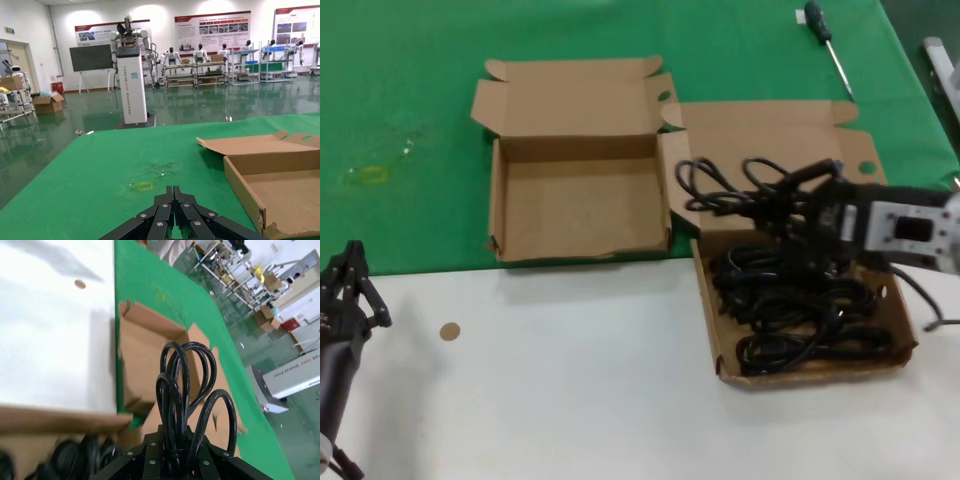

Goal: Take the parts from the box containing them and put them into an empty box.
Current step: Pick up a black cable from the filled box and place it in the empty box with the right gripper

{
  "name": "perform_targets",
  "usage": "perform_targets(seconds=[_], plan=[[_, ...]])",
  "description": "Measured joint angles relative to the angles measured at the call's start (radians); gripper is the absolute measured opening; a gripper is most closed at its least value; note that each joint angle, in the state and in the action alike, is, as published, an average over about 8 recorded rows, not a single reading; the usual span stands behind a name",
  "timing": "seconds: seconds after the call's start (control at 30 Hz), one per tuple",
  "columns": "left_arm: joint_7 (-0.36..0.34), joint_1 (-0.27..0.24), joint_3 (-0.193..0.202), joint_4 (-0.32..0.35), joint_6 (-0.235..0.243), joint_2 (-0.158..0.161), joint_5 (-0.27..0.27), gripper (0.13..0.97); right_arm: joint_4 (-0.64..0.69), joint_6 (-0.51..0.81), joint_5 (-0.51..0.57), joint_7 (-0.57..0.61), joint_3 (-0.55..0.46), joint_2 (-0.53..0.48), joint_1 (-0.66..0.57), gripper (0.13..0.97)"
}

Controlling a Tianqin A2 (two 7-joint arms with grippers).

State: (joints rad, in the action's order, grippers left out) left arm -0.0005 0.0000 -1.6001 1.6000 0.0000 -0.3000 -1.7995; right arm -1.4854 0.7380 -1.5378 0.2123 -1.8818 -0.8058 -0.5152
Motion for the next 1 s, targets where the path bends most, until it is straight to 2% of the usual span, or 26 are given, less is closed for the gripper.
perform_targets(seconds=[0.67, 1.0], plan=[[0.0, 0.0, 0.0, 0.0, 0.0, 0.0, 0.0, 0.152, 0.176, -0.071, 0.254, -0.119, -0.185, 0.361, -0.24, 0.216], [0.0, 0.0, 0.0, 0.0, 0.0, 0.0, 0.0, 0.152, 0.31, -0.123, 0.316, -0.117, -0.228, 0.502, -0.297, 0.216]])
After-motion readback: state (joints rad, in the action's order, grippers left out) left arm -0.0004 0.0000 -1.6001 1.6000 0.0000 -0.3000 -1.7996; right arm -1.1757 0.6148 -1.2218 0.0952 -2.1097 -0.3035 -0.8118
